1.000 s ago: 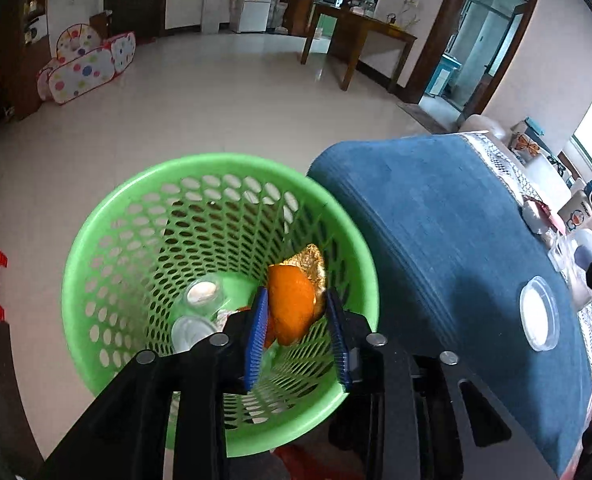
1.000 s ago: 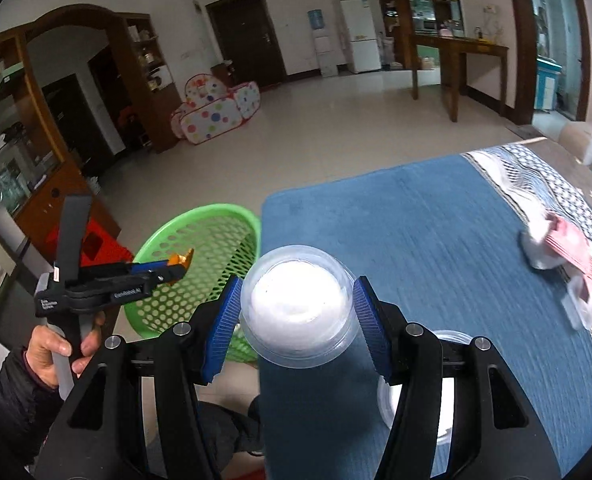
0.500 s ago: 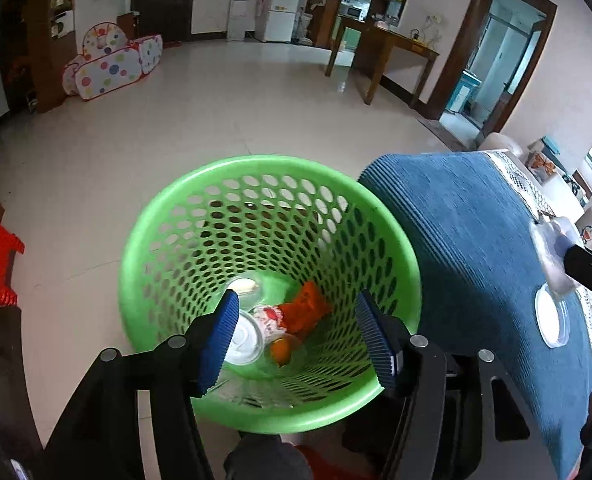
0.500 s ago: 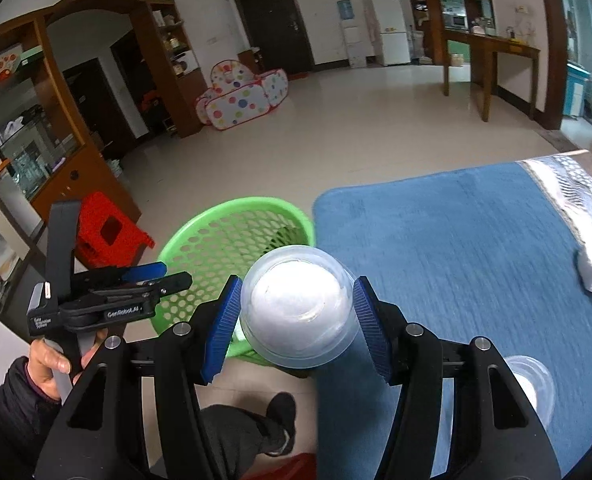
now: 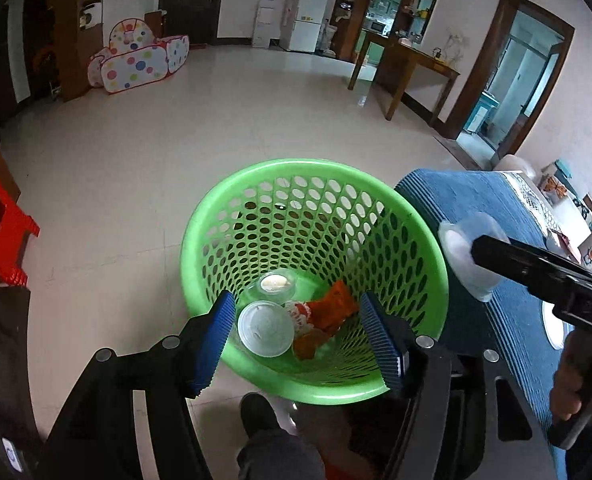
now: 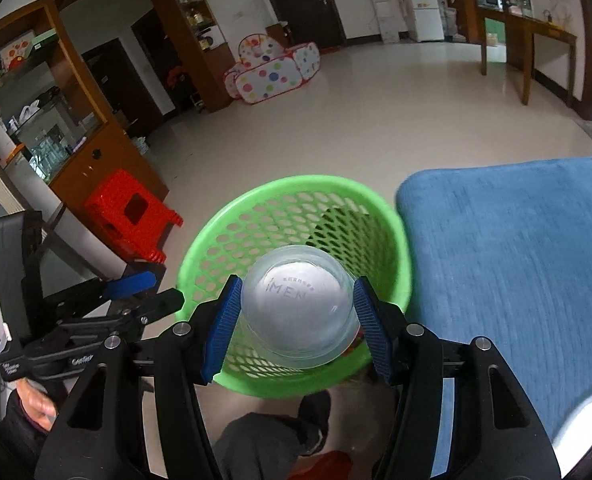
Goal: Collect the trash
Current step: 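Open the right tool over the green basket to drop the round container, then move the right tool to the pink snack bag and grasp it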
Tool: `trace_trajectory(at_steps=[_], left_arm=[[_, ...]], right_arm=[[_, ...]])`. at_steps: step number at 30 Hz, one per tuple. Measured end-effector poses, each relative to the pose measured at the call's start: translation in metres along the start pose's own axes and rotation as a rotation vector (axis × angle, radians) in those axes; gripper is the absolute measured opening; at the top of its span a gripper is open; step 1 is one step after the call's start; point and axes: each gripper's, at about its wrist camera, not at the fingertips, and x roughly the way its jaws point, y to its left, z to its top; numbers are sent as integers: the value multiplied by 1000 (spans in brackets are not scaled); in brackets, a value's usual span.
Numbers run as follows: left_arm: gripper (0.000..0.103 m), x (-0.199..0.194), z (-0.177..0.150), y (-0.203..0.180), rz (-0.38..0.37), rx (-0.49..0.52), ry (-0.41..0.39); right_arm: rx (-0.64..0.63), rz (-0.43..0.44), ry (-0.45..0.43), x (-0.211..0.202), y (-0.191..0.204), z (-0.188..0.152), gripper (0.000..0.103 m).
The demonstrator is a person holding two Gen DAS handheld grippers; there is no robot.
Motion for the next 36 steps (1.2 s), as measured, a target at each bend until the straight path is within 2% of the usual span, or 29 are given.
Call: trace_trajectory(at_steps=[6,11,19,20,23,29,31,36], left_arm=[[65,3,-1,-1,-5,-11,-2],[65,3,-1,-11,-19,-1,-1],[67,8,-4,-49,-60,54,13],[68,8,-4,-58,-71,66,13],[71,8,-3,-78,-93,93,16],[73,9,-5,-115,-133,141,26],[78,10,-4,-125,-137,155,24],[79,13,-6,-146,-154,183,34]], right_arm=[[10,-4,-15,-10,-6,-2,61],[43,-20,-47,-37,-23,-10,61],[94,-126,-84,-90,-69,-37,61],[103,-148,-91,-100,-78,-42,62],[123,-221,-120,-124,-102,-52,76],[231,-348,-168,-170,-167,-65,76],[276,-367,-184,-183,-188,-66,77],[472,-369,-190,-207,-256,-57,78]])
